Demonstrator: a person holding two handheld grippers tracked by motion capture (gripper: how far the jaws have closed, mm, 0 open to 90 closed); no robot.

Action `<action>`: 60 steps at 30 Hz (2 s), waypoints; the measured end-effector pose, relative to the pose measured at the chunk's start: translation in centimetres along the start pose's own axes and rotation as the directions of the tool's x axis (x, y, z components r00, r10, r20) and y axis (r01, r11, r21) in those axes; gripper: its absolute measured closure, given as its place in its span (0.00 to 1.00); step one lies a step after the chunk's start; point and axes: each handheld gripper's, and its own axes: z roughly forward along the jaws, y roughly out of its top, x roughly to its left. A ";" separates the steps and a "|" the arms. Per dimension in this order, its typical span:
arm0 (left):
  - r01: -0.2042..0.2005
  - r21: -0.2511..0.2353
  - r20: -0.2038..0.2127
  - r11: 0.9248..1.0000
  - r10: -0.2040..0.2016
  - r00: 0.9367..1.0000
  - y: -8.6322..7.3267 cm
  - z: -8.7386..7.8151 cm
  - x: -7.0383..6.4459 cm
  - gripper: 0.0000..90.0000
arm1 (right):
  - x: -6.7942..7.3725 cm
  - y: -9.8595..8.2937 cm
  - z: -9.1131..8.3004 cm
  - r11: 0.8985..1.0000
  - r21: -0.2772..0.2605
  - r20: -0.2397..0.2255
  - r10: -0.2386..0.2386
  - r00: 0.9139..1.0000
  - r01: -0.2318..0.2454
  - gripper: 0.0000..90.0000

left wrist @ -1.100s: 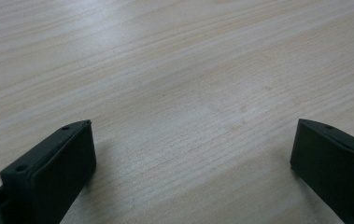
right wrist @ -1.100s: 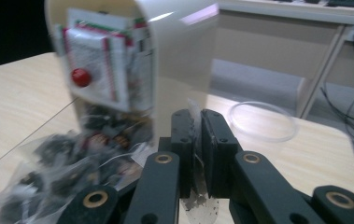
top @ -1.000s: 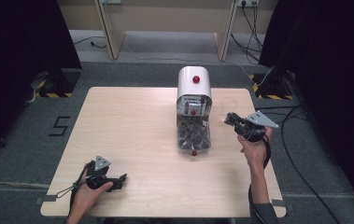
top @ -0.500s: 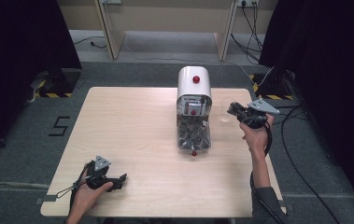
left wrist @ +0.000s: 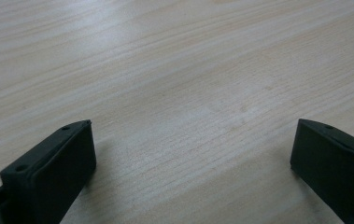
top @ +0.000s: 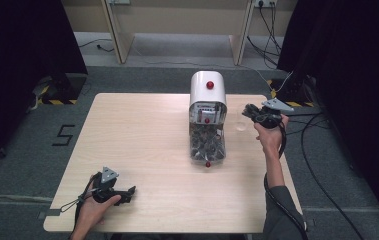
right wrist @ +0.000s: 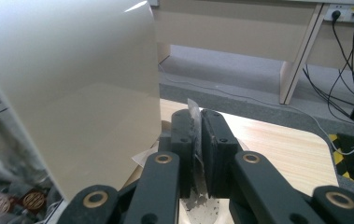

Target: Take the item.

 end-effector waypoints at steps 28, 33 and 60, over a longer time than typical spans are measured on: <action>0.000 0.000 0.000 1.000 0.000 1.000 0.0 0.0 0.0 0.00 | -0.8 -1.1 4.2 0.998 0.048 0.071 0.040 0.997 -0.043 0.93; 0.000 0.000 0.000 1.000 0.000 1.000 0.0 0.0 0.0 0.00 | -0.9 -1.5 4.5 0.997 0.055 0.070 0.046 0.997 -0.050 0.92; 0.000 0.000 0.000 1.000 0.000 1.000 0.0 0.0 0.0 0.00 | -0.7 -1.0 2.9 0.998 0.018 0.025 0.054 0.998 -0.054 0.82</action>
